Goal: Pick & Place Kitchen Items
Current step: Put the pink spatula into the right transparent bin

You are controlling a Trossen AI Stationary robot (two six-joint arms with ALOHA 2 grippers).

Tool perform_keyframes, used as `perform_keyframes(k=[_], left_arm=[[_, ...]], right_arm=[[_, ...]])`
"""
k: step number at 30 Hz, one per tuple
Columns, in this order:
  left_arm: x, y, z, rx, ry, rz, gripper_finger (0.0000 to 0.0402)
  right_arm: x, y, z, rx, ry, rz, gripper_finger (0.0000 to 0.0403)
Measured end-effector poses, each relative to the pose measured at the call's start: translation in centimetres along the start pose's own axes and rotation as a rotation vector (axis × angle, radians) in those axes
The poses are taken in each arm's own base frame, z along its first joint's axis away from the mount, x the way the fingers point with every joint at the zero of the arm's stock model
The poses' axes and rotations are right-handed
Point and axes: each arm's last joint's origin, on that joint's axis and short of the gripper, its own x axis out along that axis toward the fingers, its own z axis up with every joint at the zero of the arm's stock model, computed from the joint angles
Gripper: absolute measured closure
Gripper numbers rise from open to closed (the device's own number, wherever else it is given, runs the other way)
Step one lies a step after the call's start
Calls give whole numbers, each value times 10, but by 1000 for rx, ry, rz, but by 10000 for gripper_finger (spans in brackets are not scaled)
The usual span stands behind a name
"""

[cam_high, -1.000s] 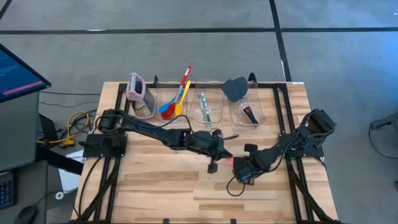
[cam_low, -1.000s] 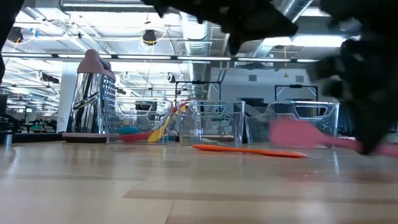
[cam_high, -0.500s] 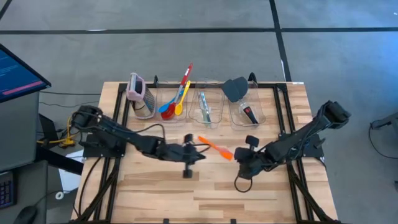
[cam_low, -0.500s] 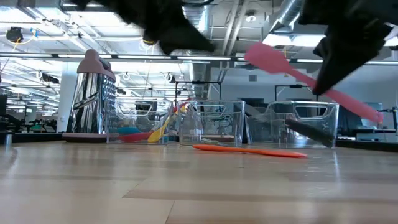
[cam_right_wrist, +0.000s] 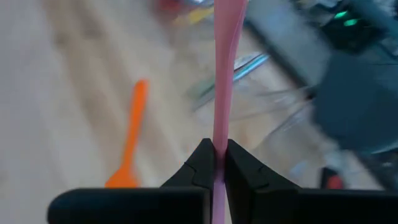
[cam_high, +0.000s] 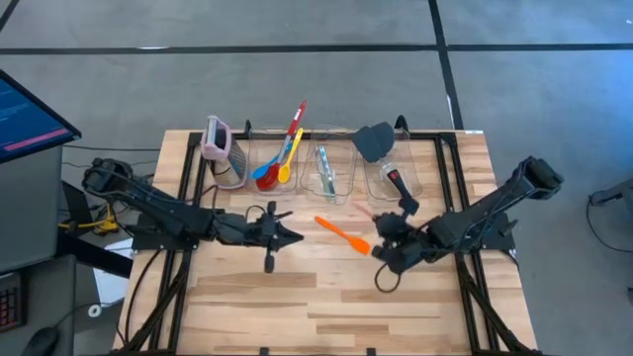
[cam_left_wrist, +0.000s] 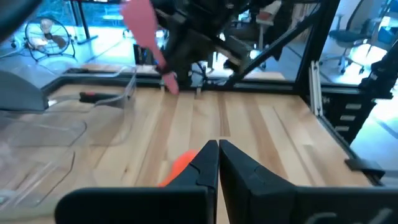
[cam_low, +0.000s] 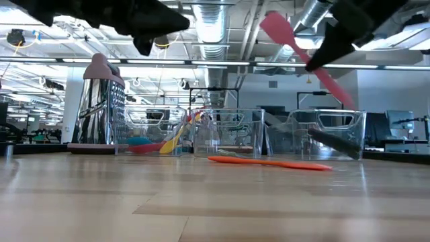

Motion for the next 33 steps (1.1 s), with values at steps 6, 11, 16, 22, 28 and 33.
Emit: perform_keyframes(k=[6, 11, 16, 22, 28, 33], left_arm=[[-5, 2, -1, -2, -9, -2, 400], [-5, 2, -1, -2, -13, -1, 400], [-5, 2, -1, -2, -13, 0, 400], [-5, 2, -1, -2, -12, 1, 400], [-5, 2, -1, -1, -12, 1, 400], [-5, 2, -1, -1, -12, 1, 400]], right_arm=[[9, -37, 21, 86, -47, -119, 394], [28, -71, 34, 144, -14, -229, 394], [54, -107, 38, 227, 87, -297, 394], [85, -137, 36, 300, 206, -313, 394], [107, -159, 34, 387, 258, -327, 394], [124, -174, 25, 490, 347, -293, 394]])
